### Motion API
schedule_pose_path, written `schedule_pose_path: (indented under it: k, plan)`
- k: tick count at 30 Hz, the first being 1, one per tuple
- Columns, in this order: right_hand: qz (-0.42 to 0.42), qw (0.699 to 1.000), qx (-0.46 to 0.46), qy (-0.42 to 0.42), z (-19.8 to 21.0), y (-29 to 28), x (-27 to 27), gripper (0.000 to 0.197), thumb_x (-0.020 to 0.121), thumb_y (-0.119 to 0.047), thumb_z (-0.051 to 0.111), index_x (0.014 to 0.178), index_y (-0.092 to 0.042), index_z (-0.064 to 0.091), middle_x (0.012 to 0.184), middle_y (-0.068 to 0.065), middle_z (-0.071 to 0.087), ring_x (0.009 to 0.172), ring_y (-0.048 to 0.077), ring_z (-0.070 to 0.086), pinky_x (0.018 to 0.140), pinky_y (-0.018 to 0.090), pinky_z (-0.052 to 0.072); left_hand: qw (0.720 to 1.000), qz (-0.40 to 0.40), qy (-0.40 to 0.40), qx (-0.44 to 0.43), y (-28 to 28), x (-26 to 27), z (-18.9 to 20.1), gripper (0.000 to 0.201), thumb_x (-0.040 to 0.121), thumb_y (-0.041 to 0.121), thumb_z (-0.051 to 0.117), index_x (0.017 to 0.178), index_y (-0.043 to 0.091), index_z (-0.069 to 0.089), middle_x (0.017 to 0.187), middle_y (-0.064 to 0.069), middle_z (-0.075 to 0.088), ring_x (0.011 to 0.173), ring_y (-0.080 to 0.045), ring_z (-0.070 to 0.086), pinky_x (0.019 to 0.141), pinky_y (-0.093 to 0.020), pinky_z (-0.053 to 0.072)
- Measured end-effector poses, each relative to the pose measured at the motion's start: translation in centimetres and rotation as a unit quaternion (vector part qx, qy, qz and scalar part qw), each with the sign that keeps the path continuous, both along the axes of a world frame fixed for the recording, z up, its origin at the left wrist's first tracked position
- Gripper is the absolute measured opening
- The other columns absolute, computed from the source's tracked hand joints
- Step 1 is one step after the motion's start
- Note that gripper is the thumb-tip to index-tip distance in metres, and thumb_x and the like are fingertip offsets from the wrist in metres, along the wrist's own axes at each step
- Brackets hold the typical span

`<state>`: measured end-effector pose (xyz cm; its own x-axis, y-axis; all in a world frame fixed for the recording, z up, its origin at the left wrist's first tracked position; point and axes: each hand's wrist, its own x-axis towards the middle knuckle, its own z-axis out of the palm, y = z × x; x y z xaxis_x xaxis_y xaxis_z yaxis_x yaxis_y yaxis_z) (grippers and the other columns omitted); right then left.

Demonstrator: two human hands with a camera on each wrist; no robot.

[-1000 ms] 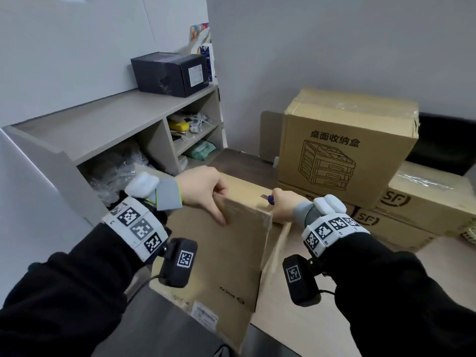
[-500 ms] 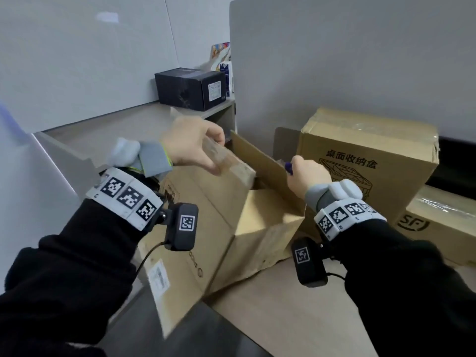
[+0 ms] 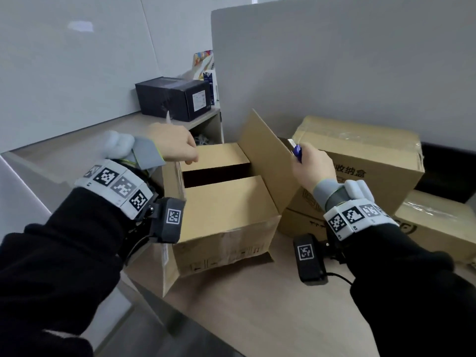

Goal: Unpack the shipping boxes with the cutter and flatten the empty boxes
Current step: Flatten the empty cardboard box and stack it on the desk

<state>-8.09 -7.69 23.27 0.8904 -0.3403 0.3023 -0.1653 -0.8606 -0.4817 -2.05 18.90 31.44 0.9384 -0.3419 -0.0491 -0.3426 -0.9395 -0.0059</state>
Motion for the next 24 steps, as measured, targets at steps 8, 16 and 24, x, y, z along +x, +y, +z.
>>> schedule_pose_path:
  k: [8, 16, 24]
  plan:
    - [0.071, 0.987, 0.05, -0.137, 2.0, 0.4, -0.7, 0.025, 0.096, -0.016, 0.046, 0.072, -0.014, 0.038, 0.057, 0.002, 0.041, 0.057, 0.029, 0.042, 0.057, 0.031, 0.031, 0.979, -0.069, 0.144, 0.125, -4.4, -0.6, -5.5, 0.087, 0.08, 0.061, 0.064, 0.147, 0.017, 0.031, 0.148, -0.002, 0.041, 0.128, -0.02, 0.045, 0.098, -0.027, 0.039]
    - [0.093, 0.967, 0.103, -0.213, 4.4, 0.2, -2.9, 0.028, 0.091, -0.013, 0.052, 0.069, -0.015, 0.035, 0.059, 0.004, 0.037, 0.059, 0.026, 0.034, 0.057, 0.032, 0.033, 0.991, -0.098, 0.087, 0.039, -3.4, -0.8, -6.2, 0.065, 0.055, 0.073, 0.075, 0.085, 0.024, 0.045, 0.089, 0.006, 0.056, 0.08, -0.014, 0.052, 0.073, -0.034, 0.034]
    - [0.045, 0.977, 0.041, -0.203, 10.2, 0.1, -4.2, 0.017, 0.087, -0.013, 0.046, 0.072, -0.017, 0.039, 0.073, 0.007, 0.05, 0.072, 0.03, 0.045, 0.064, 0.031, 0.035, 0.967, -0.109, 0.062, -0.223, -3.9, -2.4, -5.4, 0.076, 0.03, 0.071, 0.074, 0.088, 0.025, 0.058, 0.09, 0.009, 0.065, 0.084, -0.009, 0.062, 0.07, -0.033, 0.051]
